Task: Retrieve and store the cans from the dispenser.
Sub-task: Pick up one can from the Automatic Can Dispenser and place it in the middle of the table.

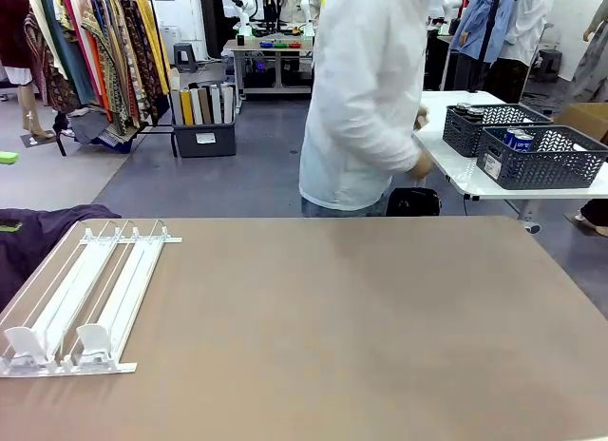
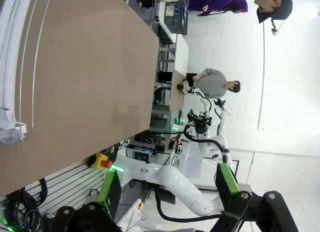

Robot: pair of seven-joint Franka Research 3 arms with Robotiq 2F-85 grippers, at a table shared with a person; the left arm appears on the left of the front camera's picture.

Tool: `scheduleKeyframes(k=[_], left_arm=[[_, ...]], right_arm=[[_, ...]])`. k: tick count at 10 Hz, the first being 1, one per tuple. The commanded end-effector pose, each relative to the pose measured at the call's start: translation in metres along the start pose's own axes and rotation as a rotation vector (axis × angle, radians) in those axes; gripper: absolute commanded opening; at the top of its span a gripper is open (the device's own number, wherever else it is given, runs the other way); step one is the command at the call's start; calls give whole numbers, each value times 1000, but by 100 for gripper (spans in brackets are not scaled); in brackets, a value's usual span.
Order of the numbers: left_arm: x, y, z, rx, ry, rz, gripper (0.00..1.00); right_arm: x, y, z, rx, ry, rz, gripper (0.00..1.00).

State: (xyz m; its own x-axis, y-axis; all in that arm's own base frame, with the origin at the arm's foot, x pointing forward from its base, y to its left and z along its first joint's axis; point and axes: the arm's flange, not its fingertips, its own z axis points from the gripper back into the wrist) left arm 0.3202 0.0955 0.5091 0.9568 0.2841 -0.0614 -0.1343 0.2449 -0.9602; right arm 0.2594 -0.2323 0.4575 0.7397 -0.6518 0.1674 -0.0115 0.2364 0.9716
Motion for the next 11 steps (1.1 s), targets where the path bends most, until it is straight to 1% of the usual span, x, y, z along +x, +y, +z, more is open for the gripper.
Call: scheduleKeyframes(k=[1, 11], left_arm=[[-2, -1, 2, -3, 9, 4, 100], [-2, -1, 2, -3, 9, 4, 100]], right_arm=[[2, 3, -2, 27, -13, 7, 100], [2, 3, -2, 27, -13, 7, 100]])
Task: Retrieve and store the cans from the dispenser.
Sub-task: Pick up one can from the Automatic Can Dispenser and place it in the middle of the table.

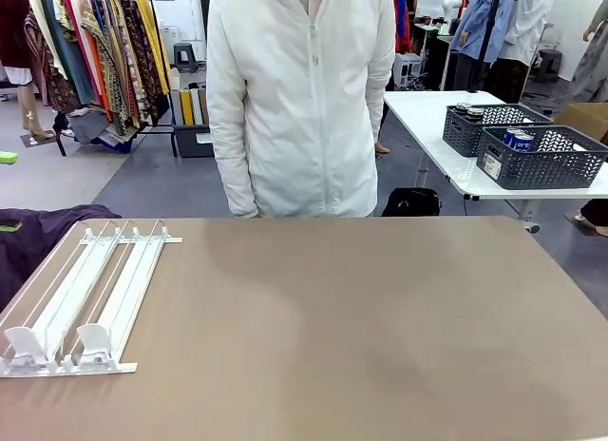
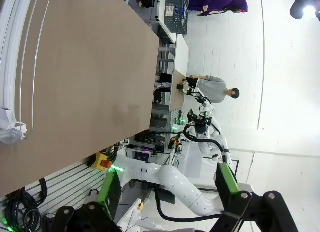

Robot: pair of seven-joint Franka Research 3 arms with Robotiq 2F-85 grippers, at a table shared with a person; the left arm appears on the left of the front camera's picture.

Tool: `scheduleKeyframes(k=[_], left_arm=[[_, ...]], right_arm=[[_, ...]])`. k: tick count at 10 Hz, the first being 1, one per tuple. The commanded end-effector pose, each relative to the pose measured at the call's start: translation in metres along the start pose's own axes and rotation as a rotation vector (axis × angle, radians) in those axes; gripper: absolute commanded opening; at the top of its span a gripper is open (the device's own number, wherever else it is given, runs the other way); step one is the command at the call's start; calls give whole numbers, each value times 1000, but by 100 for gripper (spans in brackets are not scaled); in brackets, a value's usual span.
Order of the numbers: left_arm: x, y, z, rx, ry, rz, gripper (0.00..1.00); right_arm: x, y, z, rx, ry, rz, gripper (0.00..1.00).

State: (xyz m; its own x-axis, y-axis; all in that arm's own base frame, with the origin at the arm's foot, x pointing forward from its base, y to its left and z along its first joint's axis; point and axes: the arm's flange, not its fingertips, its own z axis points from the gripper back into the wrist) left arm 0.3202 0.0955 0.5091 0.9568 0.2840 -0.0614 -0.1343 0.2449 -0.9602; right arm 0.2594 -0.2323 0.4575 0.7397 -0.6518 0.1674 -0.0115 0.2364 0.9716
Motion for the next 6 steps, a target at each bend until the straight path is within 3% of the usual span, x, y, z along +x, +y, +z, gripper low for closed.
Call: scheduleKeyframes(k=[1, 6], left_arm=[[-2, -1, 2, -3, 9, 4, 100], [-2, -1, 2, -3, 9, 4, 100]], right_arm=[[2, 3, -2, 27, -13, 7, 100], [2, 3, -2, 27, -13, 7, 100]])
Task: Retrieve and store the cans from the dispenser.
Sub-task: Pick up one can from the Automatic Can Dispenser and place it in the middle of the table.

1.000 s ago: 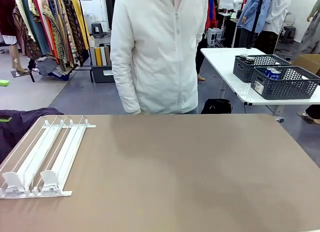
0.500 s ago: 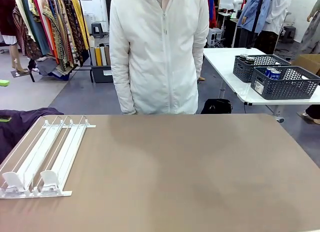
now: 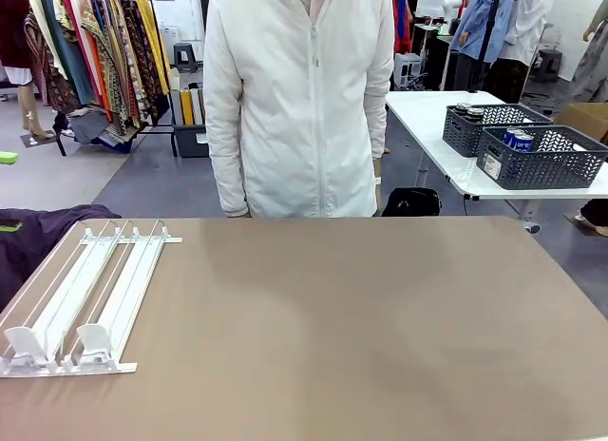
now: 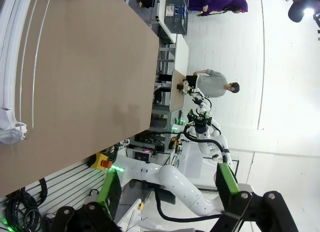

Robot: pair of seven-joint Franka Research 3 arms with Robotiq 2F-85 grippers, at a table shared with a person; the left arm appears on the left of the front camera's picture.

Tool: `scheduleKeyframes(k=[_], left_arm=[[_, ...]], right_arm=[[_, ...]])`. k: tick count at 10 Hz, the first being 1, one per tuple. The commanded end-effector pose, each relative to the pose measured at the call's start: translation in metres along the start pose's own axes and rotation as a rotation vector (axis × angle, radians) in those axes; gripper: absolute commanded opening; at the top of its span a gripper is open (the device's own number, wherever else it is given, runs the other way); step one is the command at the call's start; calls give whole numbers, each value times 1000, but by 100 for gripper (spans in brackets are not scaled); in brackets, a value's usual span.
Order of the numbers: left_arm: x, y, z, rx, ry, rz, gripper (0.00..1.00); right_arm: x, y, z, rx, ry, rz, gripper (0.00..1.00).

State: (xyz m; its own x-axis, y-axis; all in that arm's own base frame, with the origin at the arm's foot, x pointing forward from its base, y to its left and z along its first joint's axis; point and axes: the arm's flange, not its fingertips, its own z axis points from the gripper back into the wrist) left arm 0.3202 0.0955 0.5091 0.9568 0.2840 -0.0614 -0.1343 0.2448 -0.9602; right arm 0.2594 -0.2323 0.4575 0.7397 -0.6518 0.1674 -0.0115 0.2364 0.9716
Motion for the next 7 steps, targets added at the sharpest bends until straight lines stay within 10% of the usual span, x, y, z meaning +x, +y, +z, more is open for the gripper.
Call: scheduleKeyframes(k=[1, 7], left_arm=[[-2, -1, 2, -3, 9, 4, 100], [-2, -1, 2, -3, 9, 4, 100]], right_arm=[[2, 3, -2, 27, -13, 7, 100], [2, 3, -2, 27, -13, 7, 100]])
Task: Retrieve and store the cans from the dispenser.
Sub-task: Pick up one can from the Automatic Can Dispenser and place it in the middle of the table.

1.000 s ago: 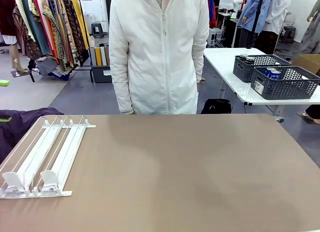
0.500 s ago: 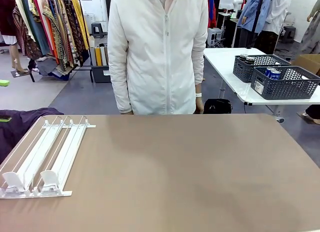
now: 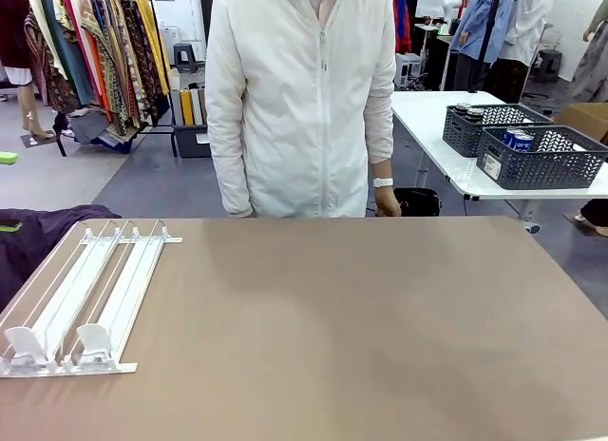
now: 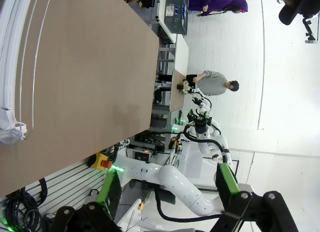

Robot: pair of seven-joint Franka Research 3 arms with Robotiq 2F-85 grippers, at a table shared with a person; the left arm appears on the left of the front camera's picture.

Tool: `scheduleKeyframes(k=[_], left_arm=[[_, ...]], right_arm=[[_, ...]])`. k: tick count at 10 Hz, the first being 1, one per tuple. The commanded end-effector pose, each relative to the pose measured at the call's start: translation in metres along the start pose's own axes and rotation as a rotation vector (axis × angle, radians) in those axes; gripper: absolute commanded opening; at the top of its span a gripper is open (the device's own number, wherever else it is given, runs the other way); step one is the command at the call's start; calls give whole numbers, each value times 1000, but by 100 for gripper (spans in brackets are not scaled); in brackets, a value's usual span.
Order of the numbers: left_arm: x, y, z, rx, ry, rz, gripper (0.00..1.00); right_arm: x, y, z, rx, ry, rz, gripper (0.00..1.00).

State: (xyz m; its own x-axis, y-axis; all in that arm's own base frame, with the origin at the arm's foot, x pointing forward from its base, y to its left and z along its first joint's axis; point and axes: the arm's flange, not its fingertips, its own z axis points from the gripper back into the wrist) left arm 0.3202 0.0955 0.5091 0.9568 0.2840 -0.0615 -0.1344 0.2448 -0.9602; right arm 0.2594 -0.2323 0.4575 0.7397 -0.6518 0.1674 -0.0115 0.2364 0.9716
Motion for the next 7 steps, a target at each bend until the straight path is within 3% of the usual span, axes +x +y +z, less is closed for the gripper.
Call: scheduleKeyframes(k=[1, 7], left_arm=[[-2, -1, 2, -3, 9, 4, 100], [-2, -1, 2, -3, 9, 4, 100]], right_arm=[[2, 3, -2, 27, -13, 7, 100], [2, 3, -2, 27, -13, 7, 100]])
